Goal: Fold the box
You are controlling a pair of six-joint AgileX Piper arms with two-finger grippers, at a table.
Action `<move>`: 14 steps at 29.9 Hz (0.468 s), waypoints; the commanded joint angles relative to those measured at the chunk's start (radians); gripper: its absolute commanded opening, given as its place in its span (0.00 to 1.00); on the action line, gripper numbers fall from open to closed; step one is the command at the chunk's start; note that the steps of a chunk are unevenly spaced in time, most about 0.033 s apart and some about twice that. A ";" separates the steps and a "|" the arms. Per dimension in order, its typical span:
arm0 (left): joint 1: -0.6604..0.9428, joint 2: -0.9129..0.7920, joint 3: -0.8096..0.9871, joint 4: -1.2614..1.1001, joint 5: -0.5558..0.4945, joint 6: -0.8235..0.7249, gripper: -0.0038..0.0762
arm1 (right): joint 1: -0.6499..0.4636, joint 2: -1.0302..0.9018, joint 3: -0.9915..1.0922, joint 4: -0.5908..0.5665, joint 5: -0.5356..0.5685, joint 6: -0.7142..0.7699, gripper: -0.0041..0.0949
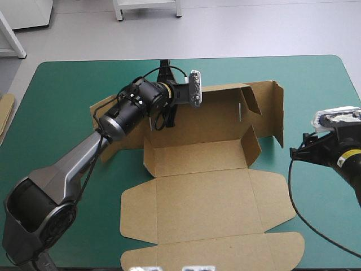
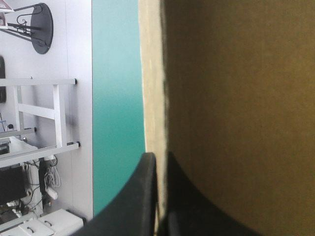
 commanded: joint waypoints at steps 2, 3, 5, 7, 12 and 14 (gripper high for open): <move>-0.064 -0.073 0.037 0.137 -0.076 -0.193 0.04 | -0.004 0.090 -0.115 -0.035 -0.058 0.001 0.60; -0.078 -0.077 0.052 0.159 -0.076 -0.222 0.04 | -0.004 0.112 -0.142 -0.041 -0.058 0.001 0.60; -0.101 -0.091 0.078 0.205 -0.086 -0.273 0.04 | -0.011 0.151 -0.197 -0.042 -0.058 0.001 0.60; -0.123 -0.101 0.103 0.259 -0.093 -0.326 0.04 | -0.034 0.193 -0.265 -0.036 -0.056 -0.004 0.60; -0.150 -0.103 0.130 0.377 -0.091 -0.389 0.04 | -0.131 0.299 -0.440 0.063 -0.019 -0.081 0.60; -0.154 -0.103 0.130 0.409 -0.102 -0.393 0.04 | -0.171 0.343 -0.517 0.136 0.011 -0.128 0.60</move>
